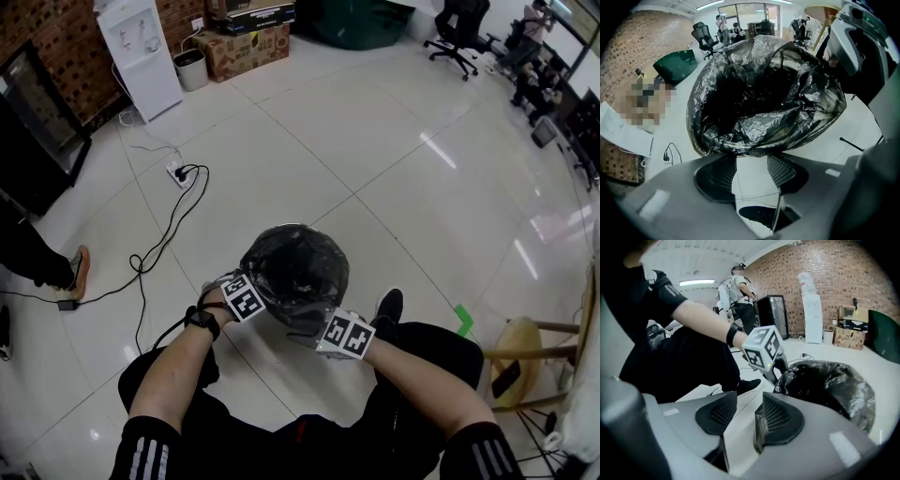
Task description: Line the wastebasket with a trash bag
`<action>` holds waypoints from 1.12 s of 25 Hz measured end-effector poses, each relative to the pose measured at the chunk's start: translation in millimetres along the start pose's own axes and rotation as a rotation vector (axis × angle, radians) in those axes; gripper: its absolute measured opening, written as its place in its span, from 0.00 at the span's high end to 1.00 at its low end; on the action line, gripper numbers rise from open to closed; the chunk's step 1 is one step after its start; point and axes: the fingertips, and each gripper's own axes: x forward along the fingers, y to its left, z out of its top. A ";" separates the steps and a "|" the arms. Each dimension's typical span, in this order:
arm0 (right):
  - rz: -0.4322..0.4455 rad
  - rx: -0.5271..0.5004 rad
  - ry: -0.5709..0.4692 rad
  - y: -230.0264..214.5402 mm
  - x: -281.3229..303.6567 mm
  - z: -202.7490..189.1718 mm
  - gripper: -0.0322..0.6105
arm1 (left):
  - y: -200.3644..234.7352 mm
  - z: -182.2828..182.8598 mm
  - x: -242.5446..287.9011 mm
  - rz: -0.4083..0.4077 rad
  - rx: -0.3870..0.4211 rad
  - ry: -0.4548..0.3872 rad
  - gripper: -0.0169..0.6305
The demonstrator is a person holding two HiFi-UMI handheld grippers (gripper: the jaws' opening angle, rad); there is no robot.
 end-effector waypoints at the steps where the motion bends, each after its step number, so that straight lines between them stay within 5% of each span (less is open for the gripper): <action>1: -0.013 -0.003 -0.012 -5.5 -12.4 4.9 0.67 | -0.1 0.0 -0.1 0.000 0.001 0.001 0.67; 7: -0.199 -0.008 -0.074 -64.2 -79.2 25.8 0.66 | 3.1 -1.9 -6.6 -0.004 0.005 -0.003 0.67; 12: -0.300 0.031 0.063 -114.0 -89.8 -19.5 0.65 | 6.3 -6.5 -12.3 -0.007 -0.015 -0.010 0.67; 20: -0.316 0.059 0.250 -148.8 -64.9 -88.8 0.59 | 12.4 -5.7 -11.2 -0.010 -0.020 -0.030 0.67; 28: -0.288 0.014 0.317 -161.9 -40.5 -116.2 0.55 | 21.2 -7.3 2.6 -0.004 -0.014 -0.023 0.67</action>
